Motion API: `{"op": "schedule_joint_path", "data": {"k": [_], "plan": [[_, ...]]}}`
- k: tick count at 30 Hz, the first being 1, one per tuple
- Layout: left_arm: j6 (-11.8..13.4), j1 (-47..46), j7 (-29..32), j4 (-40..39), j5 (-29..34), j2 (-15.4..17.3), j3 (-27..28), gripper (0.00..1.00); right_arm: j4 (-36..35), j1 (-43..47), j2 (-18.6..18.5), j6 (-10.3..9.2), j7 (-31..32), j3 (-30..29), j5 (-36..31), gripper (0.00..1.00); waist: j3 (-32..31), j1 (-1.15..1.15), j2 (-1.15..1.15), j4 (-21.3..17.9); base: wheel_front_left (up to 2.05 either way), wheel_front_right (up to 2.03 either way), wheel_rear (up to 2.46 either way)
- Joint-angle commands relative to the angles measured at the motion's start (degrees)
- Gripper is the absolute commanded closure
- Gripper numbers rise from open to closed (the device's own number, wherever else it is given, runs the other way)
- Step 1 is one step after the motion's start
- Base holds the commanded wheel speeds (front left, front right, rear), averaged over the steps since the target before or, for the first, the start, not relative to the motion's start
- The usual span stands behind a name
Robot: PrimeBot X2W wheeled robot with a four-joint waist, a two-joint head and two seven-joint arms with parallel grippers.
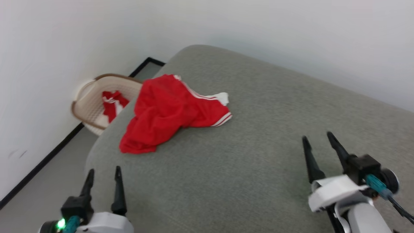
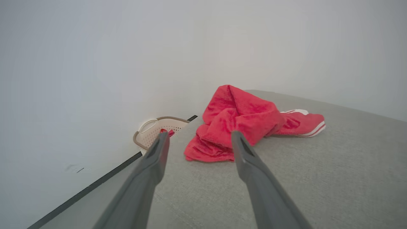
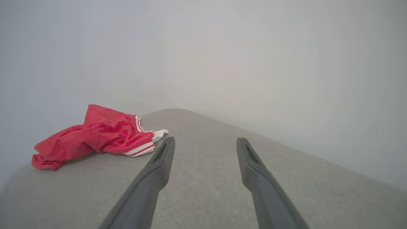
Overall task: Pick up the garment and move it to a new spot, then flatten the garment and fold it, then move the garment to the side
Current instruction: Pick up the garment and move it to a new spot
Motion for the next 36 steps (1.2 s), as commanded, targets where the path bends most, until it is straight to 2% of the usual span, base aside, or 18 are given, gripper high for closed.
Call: {"op": "schedule_joint_path", "data": {"k": [1,8,14,21,24,29,36], "plan": [[0.62,0.71,-0.03,-0.95,-0.74,-0.23,0.54,0.0,0.78,-1.3,-0.17,-0.08,-0.29,1.36,0.39,0.0,1.71,0.0,0.0,3.51,0.0,0.0,0.0],[2.74,4.04,-0.03,-4.38,-3.03,-0.31,2.19,0.0,3.98,-6.18,-0.47,-0.08,-0.3,8.24,2.47,0.0,3.03,0.0,0.0,4.21,-0.03,-0.03,-0.03],[3.2,5.5,-0.03,-5.46,-4.34,-0.26,1.65,0.0,4.53,-7.3,-1.28,-0.08,-0.29,9.56,3.61,0.0,3.28,0.0,0.0,4.1,-0.06,-0.06,-0.06],[-0.24,0.41,-0.03,-2.41,-1.53,-0.05,-0.57,0.0,3.17,-4.58,-1.92,-0.08,-0.29,6.28,3.26,0.0,3.56,0.0,0.0,3.33,0.0,0.0,0.0],[-2.27,-5.43,-0.02,2.4,0.8,1.47,-3.83,0.0,1.91,-2.26,-2.04,-0.08,-0.29,3.27,2.51,0.0,3.7,0.0,0.0,2.58,0.0,0.0,0.0],[-3.66,-18.33,-0.03,9.61,-0.34,4.02,-4.85,0.0,0.1,-2.6,-2.36,-0.08,-0.29,2.05,1.11,0.0,8.26,0.0,0.0,-5.03,0.0,0.0,0.0],[-4.38,-36.06,0.18,24.99,-5.54,10.93,-5.08,0.0,-1.86,-6.54,-3.62,-0.08,-0.29,1.25,0.93,0.0,16.17,0.0,0.0,-15.17,0.0,0.0,0.0]]}}
